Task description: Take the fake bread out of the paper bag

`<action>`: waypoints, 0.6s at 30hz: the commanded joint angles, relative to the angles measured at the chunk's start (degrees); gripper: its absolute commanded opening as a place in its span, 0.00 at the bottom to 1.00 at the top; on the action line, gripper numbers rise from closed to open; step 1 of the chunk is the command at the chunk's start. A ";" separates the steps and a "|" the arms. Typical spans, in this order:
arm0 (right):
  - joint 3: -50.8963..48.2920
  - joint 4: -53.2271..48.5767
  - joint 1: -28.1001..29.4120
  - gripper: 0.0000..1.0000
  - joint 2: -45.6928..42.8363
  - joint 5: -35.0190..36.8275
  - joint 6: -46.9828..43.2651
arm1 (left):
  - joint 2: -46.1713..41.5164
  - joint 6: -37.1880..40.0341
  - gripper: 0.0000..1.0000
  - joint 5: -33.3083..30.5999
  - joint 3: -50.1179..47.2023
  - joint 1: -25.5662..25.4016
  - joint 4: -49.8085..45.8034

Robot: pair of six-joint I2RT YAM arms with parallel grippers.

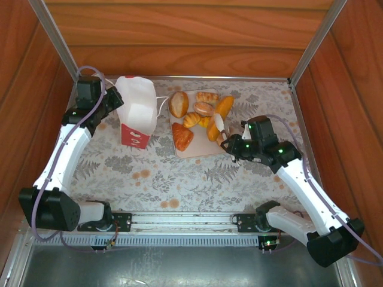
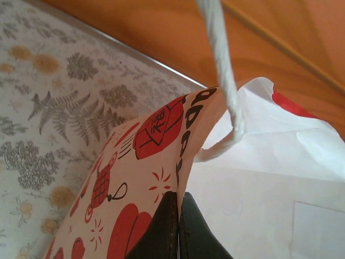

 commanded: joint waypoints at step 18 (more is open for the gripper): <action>-12.51 29.30 -6.50 0.20 9.22 -21.53 3.49 | 5.95 -6.75 0.13 5.08 1.75 3.80 -1.01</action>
